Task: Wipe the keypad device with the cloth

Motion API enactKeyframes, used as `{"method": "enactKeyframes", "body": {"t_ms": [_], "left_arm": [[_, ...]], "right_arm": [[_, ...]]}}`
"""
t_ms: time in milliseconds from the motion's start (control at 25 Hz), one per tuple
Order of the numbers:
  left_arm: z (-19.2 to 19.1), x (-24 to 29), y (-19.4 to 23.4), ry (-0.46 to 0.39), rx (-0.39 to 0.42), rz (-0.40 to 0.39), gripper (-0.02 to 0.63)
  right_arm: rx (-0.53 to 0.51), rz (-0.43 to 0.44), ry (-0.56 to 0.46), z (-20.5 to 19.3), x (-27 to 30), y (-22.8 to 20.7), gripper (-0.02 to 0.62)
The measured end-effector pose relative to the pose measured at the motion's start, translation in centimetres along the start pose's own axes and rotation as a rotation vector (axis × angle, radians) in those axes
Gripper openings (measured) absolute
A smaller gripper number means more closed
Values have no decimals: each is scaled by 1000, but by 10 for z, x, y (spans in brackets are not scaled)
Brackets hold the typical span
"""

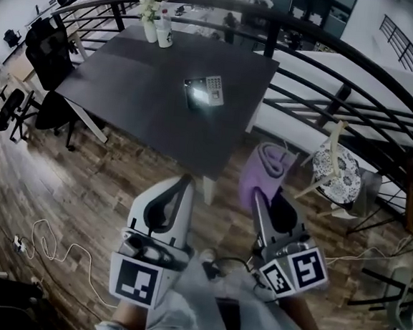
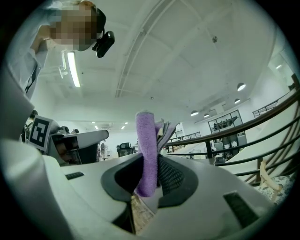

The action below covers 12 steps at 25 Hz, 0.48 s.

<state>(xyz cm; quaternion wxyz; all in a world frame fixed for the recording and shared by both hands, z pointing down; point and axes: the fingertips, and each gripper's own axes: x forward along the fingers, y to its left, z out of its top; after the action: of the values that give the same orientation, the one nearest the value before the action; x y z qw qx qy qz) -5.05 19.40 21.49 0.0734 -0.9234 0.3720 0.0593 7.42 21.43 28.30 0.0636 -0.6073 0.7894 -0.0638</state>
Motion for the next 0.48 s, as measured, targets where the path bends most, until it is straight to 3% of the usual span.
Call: {"method": "enactKeyframes", "body": {"t_ms": [480], "left_arm": [[-14, 23, 30, -2, -28, -9, 11]], "right_arm": [[-20, -35, 49, -10, 28, -8, 91]]}}
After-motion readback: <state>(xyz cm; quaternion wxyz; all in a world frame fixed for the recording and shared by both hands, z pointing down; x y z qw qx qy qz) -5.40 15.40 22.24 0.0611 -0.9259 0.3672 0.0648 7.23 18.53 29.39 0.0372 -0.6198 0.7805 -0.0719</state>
